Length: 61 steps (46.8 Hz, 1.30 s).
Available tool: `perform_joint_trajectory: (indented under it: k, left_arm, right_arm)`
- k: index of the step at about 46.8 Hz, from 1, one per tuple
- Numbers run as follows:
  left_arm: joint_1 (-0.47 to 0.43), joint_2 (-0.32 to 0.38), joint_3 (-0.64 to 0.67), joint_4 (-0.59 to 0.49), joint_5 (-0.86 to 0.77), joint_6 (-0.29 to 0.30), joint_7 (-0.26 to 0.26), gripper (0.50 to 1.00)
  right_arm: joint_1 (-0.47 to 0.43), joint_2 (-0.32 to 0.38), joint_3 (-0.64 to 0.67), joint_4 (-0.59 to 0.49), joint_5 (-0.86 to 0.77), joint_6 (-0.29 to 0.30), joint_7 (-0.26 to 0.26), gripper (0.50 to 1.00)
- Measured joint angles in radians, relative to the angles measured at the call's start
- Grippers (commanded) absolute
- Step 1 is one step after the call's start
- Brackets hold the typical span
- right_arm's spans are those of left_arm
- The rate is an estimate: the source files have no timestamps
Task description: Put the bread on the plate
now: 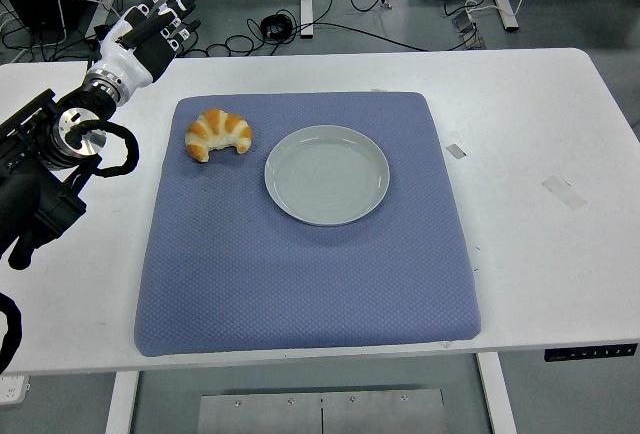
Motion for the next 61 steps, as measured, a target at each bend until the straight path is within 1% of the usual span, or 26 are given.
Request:
perform_joint_trajectory:
  k: [12,20,26,33,38,44,47,61]
  left_arm:
    - [0.000,0.000,0.001,-0.003,0.001,0.001,-0.002,0.981]
    - [-0.016,0.002,-0.002,-0.002,0.001,0.001,-0.002,0.981]
    - [-0.025,0.026,-0.001,-0.001,0.000,0.000,-0.002,0.981]
    - [-0.026,0.035,-0.005,-0.001,0.001,0.001,-0.005,0.981]
    - [-0.023,0.063,-0.007,-0.001,0.001,-0.008,-0.030,0.981]
    - [-0.015,0.069,-0.013,-0.002,-0.002,-0.086,-0.097,0.981]
    - [-0.015,0.064,-0.014,-0.002,-0.007,-0.092,-0.117,0.981]
    - [-0.012,0.060,-0.011,-0.001,-0.013,-0.089,-0.121,0.981]
  right_arm:
    - [0.000,0.000,0.000,0.000,0.000,0.000,0.000,1.000]
    - [0.000,0.000,0.000,0.000,0.000,0.000,0.000,1.000]
    - [0.000,0.000,0.000,0.000,0.000,0.000,0.000,1.000]
    - [0.000,0.000,0.000,0.000,0.000,0.000,0.000,1.000]
    - [0.000,0.000,0.000,0.000,0.000,0.000,0.000,1.000]
    - [0.000,0.000,0.000,0.000,0.000,0.000,0.000,1.000]
    - [0.000,0.000,0.000,0.000,0.000,0.000,0.000,1.000]
    - [0.000,0.000,0.000,0.000,0.000,0.000,0.000,1.000]
